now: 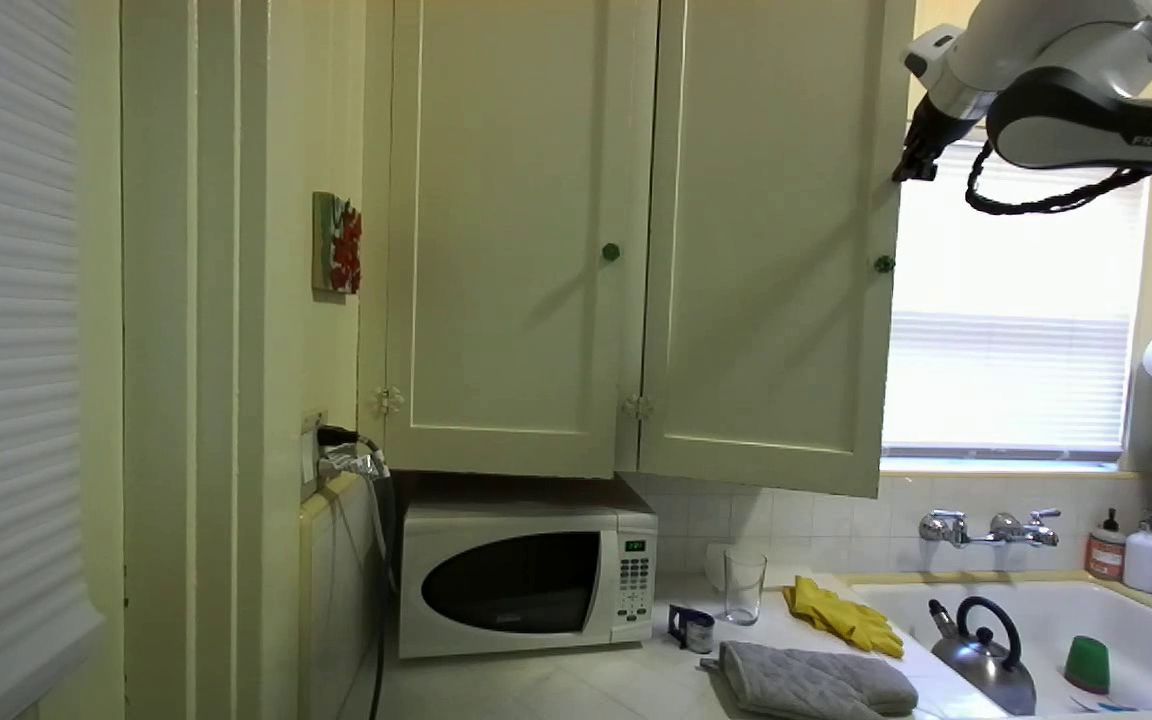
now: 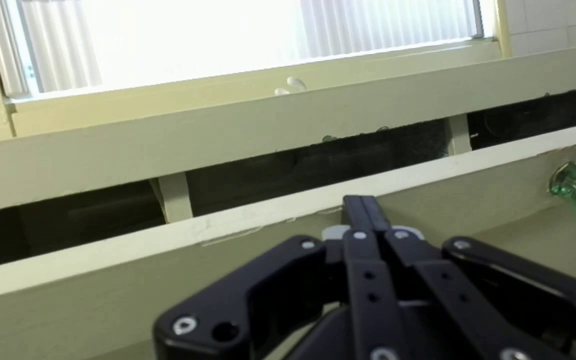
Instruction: Close the open upper cabinet door.
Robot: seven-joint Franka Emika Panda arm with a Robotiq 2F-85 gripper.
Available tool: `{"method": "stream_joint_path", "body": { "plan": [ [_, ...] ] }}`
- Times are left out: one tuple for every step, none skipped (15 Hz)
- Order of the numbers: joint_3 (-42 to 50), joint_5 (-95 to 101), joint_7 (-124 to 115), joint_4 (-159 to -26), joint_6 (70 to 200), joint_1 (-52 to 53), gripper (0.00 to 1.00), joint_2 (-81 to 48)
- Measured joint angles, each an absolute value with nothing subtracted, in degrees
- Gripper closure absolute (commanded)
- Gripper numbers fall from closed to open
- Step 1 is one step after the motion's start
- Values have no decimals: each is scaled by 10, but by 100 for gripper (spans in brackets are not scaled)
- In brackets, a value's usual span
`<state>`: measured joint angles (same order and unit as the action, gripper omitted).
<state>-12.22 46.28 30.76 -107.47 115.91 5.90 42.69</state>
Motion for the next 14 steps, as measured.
{"method": "stream_joint_path", "body": {
  "plan": [
    [-122,468,290,-1076,1159,59,100,425],
    [-122,477,273,-1079,1159,58,100,424],
    [-121,485,257,-1082,1159,57,100,424],
    [-121,495,240,-1085,1160,56,100,423],
    [-119,504,223,-1088,1163,55,100,422],
    [-118,512,207,-1091,1168,53,100,421],
    [-116,518,190,-1094,1176,52,100,420],
    [-114,523,175,-1098,1184,52,100,419],
    [-112,526,160,-1102,1193,52,100,416],
    [-111,527,148,-1105,1202,52,100,414],
    [-110,528,137,-1109,1211,52,100,411],
    [-110,531,125,-1113,1222,52,100,408],
    [-110,536,114,-1117,1230,51,100,405],
    [-109,543,103,-1120,1239,50,100,402]
  ]
}}
